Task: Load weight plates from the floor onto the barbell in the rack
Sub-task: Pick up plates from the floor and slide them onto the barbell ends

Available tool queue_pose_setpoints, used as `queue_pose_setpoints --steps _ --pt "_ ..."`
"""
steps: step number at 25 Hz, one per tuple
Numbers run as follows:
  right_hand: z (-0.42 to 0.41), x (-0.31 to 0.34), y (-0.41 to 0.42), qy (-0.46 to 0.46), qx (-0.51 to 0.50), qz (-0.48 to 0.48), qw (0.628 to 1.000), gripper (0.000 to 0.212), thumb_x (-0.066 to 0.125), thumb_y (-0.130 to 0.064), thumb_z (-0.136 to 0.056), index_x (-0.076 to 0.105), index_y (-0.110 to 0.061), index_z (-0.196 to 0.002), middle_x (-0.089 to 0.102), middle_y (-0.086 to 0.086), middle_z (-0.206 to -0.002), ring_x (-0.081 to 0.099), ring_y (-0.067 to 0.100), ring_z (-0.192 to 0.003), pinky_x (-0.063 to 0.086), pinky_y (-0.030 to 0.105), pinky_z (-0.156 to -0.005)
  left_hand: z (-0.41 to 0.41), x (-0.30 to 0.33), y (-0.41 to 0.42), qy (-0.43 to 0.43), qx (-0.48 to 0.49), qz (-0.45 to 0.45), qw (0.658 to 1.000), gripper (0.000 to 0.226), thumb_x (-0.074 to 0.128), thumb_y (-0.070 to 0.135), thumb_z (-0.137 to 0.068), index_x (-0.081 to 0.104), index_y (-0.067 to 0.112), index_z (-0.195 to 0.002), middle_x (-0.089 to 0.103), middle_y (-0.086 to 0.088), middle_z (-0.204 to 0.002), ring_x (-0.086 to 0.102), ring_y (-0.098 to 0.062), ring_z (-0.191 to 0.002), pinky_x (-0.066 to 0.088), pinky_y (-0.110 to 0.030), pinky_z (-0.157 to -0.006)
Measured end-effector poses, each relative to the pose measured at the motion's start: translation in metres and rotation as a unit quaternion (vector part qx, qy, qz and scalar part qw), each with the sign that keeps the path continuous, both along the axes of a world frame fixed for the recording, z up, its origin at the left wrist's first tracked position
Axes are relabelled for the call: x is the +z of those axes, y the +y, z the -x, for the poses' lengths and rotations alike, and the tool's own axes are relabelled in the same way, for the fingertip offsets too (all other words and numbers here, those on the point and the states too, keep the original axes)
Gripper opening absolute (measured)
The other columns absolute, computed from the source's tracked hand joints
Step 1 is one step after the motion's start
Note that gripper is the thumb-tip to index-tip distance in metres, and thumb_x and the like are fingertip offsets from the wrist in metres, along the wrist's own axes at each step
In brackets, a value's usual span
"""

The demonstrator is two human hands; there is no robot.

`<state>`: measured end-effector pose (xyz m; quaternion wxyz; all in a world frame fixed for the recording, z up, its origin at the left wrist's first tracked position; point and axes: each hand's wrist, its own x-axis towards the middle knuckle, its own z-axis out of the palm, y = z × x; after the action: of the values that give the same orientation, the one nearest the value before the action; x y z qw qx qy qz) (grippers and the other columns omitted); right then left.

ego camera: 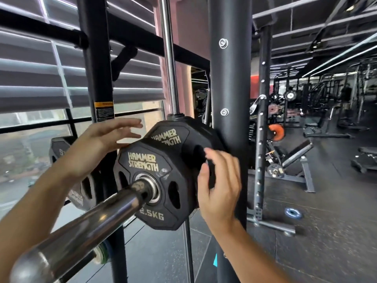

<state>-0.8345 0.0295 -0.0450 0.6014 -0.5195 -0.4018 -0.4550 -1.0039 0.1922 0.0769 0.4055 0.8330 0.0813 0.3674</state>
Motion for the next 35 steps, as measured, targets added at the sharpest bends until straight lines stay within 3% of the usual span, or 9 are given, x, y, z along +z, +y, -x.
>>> queue_pose_setpoints --steps 5,12,15,20,24,27,31,33,35 --pt "-0.027 -0.018 0.000 0.157 -0.002 0.002 0.988 0.041 0.072 -0.025 -0.089 0.058 -0.004 -0.122 0.054 0.008 -0.114 0.059 0.026 -0.098 0.053 0.040 -0.082 -0.039 0.017 0.006 0.159 0.044 -0.074 0.984 0.057 0.062 0.077 -0.076 0.060 0.054 -0.127 0.057 0.024 -0.139 0.050 -0.004 -0.133 0.031 -0.043 -0.118" --pt "-0.039 -0.033 0.001 0.104 0.026 -0.023 0.994 0.039 0.078 -0.022 -0.083 0.070 0.000 -0.114 0.057 0.013 -0.096 0.056 0.021 -0.076 0.051 0.035 -0.064 -0.052 0.010 0.010 0.164 0.046 -0.002 0.985 0.041 0.053 0.043 -0.091 0.061 0.044 -0.131 0.067 0.017 -0.129 0.061 -0.003 -0.121 0.042 -0.028 -0.102" --pt "-0.043 -0.035 0.002 0.069 0.044 -0.045 0.996 0.038 0.077 -0.020 -0.085 0.070 0.002 -0.115 0.054 0.011 -0.084 0.050 0.019 -0.065 0.048 0.039 -0.050 -0.052 0.010 0.010 0.144 0.072 -0.014 0.987 0.036 0.047 0.044 -0.095 0.068 0.039 -0.124 0.070 0.010 -0.124 0.065 -0.009 -0.115 0.044 -0.030 -0.097" --pt "-0.024 -0.028 -0.002 0.015 0.075 -0.069 0.995 0.032 0.081 -0.014 -0.083 0.072 0.006 -0.106 0.053 0.010 -0.075 0.051 0.021 -0.060 0.049 0.035 -0.053 -0.047 0.018 0.003 0.168 0.134 -0.028 0.976 0.050 0.038 0.071 -0.088 0.070 0.039 -0.110 0.070 0.006 -0.116 0.064 -0.018 -0.108 0.044 -0.037 -0.095" --pt "-0.030 -0.007 -0.003 -0.018 0.135 -0.086 0.987 0.027 0.076 -0.016 -0.087 0.072 0.007 -0.074 0.055 0.011 -0.066 0.046 0.019 -0.052 0.042 0.031 -0.047 -0.049 0.022 -0.014 0.217 0.172 -0.052 0.960 0.030 0.035 0.060 -0.095 0.060 0.045 -0.097 0.063 0.026 -0.096 0.056 0.008 -0.094 0.031 -0.013 -0.078" --pt "-0.046 0.010 0.001 -0.036 0.147 -0.066 0.986 0.034 0.068 -0.016 -0.093 0.066 0.004 -0.066 0.056 0.009 -0.063 0.047 0.020 -0.052 0.040 0.027 -0.052 -0.046 0.027 -0.020 0.242 0.201 -0.079 0.946 0.025 0.041 0.064 -0.090 0.056 0.045 -0.093 0.065 0.037 -0.071 0.059 0.018 -0.073 0.037 -0.009 -0.069" --pt "-0.063 0.036 0.001 -0.047 0.148 -0.034 0.987 0.021 0.058 -0.011 -0.096 0.069 0.004 -0.086 0.063 0.010 -0.077 0.057 0.024 -0.065 0.049 0.035 -0.060 -0.034 0.035 -0.019 0.278 0.199 -0.069 0.937 0.110 0.043 0.108 -0.033 0.054 0.050 -0.126 0.056 0.017 -0.128 0.057 -0.005 -0.102 0.046 -0.032 -0.086" --pt "-0.070 0.046 0.000 -0.055 0.139 -0.016 0.989 0.019 0.057 -0.010 -0.096 0.069 0.002 -0.087 0.061 0.007 -0.071 0.054 0.023 -0.057 0.048 0.036 -0.053 -0.037 0.036 -0.029 0.300 0.183 -0.053 0.935 0.107 0.037 0.109 -0.036 0.051 0.055 -0.127 0.050 0.013 -0.139 0.056 -0.015 -0.114 0.043 -0.044 -0.100" --pt "-0.065 0.047 0.001 -0.066 0.138 0.031 0.988 0.029 0.055 -0.020 -0.098 0.066 -0.002 -0.077 0.051 0.001 -0.057 0.046 0.024 -0.046 0.042 0.038 -0.044 -0.043 0.038 -0.044 0.308 0.175 -0.039 0.934 0.077 0.035 0.104 -0.052 0.050 0.061 -0.114 0.047 0.018 -0.133 0.050 -0.014 -0.118 0.036 -0.044 -0.105"
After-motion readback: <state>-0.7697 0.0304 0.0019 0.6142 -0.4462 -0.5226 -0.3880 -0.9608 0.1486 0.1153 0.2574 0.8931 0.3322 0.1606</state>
